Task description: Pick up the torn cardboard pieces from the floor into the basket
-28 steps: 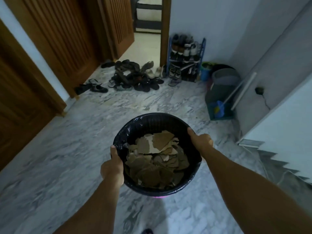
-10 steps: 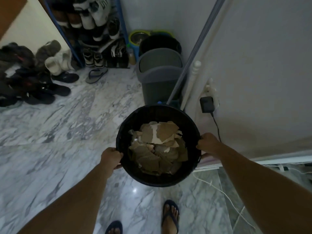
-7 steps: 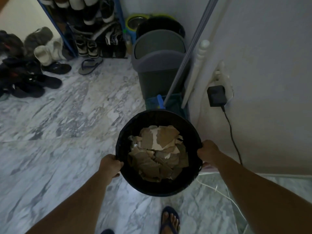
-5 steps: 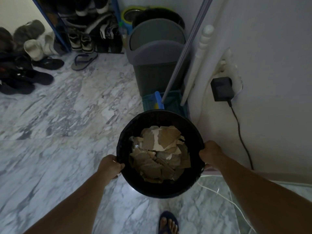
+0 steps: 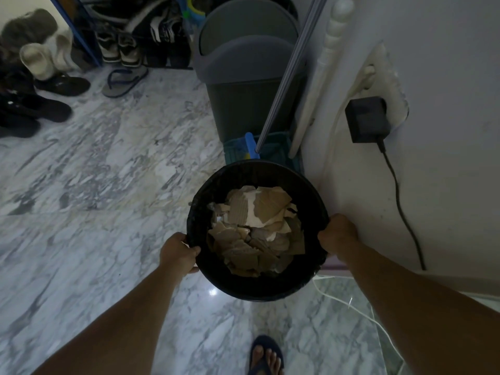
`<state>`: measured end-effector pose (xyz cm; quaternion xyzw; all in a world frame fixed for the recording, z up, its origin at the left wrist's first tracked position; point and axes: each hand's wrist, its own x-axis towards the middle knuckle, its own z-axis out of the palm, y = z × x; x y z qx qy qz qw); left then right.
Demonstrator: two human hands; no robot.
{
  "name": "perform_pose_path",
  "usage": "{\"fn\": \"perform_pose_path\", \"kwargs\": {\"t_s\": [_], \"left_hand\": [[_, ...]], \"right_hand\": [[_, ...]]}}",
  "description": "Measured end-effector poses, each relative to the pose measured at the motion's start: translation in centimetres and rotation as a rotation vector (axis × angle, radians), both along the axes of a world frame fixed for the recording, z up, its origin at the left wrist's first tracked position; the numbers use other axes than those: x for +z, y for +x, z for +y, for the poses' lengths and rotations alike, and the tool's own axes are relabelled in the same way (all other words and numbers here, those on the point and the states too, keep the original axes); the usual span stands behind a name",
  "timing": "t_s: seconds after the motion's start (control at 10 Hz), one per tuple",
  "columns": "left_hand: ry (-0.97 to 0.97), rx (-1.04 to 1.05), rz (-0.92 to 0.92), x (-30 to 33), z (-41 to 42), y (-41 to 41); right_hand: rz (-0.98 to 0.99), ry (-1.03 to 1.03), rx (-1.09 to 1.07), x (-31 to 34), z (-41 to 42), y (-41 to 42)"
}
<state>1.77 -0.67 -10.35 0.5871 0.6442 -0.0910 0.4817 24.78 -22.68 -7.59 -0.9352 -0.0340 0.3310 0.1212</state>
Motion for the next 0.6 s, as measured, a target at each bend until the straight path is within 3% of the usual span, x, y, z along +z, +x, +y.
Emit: {"fn": "perform_pose_path", "kwargs": {"t_s": [0.2, 0.6], "left_hand": [[0.025, -0.007, -0.008, -0.2, -0.4, 0.7], [0.088, -0.337, 0.115, 4.6, -2.6, -0.2]], "right_hand": [[-0.042, -0.015, 0.048, 0.4, 0.0, 0.0], [0.059, 0.062, 0.157, 4.2, -1.3, -2.9]]}}
